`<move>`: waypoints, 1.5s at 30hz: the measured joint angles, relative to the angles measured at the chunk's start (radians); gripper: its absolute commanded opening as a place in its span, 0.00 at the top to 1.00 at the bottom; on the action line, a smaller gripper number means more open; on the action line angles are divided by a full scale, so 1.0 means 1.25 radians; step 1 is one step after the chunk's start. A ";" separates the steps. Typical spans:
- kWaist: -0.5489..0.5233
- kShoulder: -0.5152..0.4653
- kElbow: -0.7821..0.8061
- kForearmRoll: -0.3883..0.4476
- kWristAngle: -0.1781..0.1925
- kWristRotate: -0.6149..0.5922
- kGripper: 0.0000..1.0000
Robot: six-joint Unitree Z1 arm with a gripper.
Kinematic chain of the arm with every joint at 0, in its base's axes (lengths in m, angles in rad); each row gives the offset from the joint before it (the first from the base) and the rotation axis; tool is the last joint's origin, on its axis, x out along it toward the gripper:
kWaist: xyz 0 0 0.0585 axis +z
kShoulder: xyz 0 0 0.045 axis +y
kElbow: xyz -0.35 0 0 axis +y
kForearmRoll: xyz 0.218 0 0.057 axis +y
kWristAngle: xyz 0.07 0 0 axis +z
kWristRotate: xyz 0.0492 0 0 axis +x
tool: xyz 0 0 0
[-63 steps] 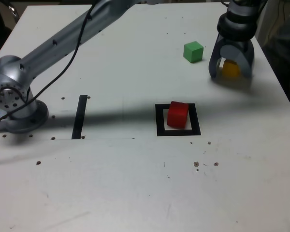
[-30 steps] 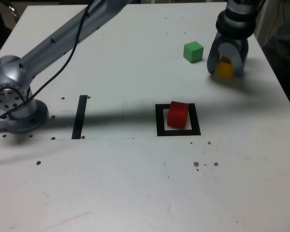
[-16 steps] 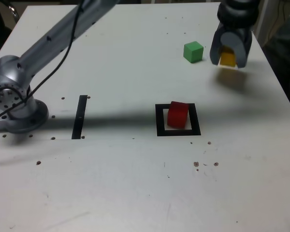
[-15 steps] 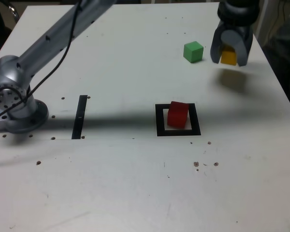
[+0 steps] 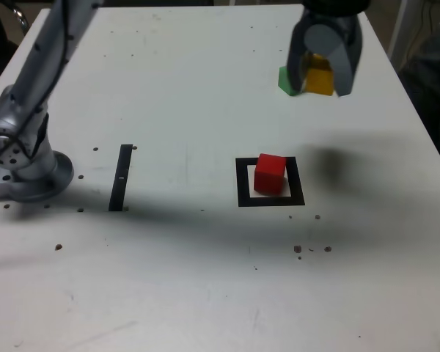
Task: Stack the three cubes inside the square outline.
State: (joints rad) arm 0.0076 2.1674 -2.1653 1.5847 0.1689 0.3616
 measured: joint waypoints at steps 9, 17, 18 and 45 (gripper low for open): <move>-0.102 -0.029 0.098 -0.003 -0.032 -0.164 0.90; -0.105 -0.012 0.155 -0.016 -0.033 -0.195 0.90; -0.104 -0.011 0.159 -0.016 -0.034 -0.195 0.89; -0.109 -0.022 0.234 -0.029 -0.086 -0.182 0.89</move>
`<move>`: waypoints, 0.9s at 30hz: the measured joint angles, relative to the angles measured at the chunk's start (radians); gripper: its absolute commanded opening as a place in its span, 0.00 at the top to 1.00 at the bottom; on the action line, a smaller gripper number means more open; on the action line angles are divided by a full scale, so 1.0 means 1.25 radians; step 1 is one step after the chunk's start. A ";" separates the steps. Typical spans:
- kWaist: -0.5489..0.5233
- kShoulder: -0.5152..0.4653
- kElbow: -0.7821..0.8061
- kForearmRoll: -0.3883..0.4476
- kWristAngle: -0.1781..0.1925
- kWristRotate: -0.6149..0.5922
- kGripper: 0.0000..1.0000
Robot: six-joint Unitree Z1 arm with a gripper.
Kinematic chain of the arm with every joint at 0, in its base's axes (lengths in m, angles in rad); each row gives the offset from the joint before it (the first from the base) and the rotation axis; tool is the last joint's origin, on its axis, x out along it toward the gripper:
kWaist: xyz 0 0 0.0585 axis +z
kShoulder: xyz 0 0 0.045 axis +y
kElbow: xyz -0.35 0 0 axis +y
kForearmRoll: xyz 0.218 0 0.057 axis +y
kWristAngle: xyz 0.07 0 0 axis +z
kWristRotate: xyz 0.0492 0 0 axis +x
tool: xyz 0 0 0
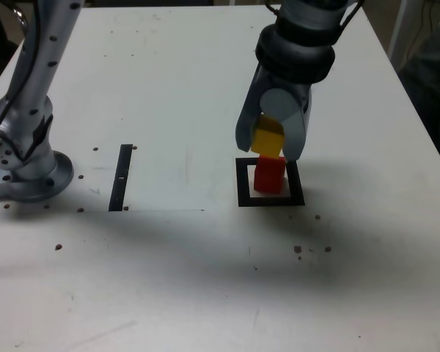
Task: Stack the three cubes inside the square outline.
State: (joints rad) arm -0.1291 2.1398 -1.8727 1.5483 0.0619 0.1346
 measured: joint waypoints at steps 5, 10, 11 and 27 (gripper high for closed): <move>-0.005 0.027 0.020 -0.019 -0.007 0.006 0.89; -0.005 0.035 0.026 -0.039 -0.008 0.016 0.89; -0.005 0.035 0.026 -0.040 -0.008 0.018 0.88; 0.006 0.022 0.050 -0.046 -0.008 0.023 0.07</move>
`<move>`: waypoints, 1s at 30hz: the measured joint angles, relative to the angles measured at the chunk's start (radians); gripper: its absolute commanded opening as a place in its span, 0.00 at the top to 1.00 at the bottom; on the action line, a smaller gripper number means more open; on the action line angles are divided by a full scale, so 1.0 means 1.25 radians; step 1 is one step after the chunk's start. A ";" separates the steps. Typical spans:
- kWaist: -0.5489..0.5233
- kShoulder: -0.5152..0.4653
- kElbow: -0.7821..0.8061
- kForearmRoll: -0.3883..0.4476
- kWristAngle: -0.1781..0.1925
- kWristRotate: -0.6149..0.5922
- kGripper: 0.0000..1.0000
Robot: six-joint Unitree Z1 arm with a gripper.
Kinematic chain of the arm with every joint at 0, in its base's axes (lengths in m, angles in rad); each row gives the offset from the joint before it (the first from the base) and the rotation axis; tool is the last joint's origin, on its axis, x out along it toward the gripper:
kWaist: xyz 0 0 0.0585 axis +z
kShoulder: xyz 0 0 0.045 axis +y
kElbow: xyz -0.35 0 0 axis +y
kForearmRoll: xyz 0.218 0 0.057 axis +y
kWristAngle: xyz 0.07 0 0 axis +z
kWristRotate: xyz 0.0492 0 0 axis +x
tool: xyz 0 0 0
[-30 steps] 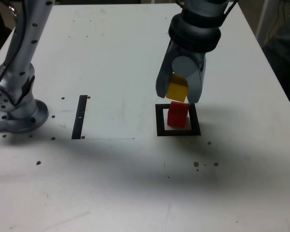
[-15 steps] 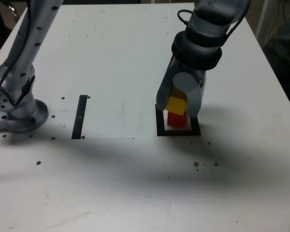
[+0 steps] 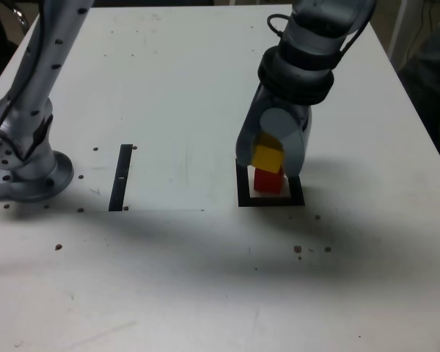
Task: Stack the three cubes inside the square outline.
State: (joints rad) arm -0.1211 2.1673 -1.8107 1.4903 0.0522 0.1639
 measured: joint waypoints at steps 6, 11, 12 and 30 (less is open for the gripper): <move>0.002 -0.024 0.002 0.006 0.009 0.000 0.01; 0.003 -0.034 0.001 0.008 0.008 0.003 0.01; 0.003 -0.036 0.001 0.008 0.007 0.003 0.01; 0.199 -0.070 -0.133 0.079 0.008 0.169 0.00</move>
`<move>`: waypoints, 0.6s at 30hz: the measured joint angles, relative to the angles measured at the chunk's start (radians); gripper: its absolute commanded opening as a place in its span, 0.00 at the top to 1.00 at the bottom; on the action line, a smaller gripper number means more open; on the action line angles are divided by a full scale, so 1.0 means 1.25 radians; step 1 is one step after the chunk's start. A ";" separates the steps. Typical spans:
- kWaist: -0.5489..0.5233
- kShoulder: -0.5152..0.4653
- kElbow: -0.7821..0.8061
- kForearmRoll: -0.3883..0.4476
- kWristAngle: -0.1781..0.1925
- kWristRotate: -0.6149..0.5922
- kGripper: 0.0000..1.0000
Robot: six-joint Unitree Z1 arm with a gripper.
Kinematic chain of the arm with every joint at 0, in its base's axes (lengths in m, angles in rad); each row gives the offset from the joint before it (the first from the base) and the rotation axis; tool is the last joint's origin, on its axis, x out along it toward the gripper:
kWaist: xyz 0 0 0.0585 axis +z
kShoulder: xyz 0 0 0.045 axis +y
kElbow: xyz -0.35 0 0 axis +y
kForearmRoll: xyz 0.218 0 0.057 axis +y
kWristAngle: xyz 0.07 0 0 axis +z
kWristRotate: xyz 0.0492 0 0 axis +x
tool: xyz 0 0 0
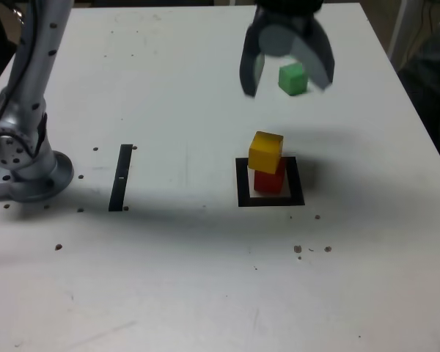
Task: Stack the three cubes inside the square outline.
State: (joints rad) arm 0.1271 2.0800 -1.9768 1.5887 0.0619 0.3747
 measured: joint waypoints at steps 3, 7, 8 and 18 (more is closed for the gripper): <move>0.074 0.015 -0.056 0.008 0.000 0.057 0.00; 0.143 0.055 -0.114 0.023 0.001 0.117 0.00; 0.157 0.064 -0.123 0.025 0.003 0.127 0.00; 0.226 0.136 -0.214 0.028 0.044 0.203 0.00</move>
State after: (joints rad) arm 0.4102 2.2497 -2.2437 1.6239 0.1173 0.6278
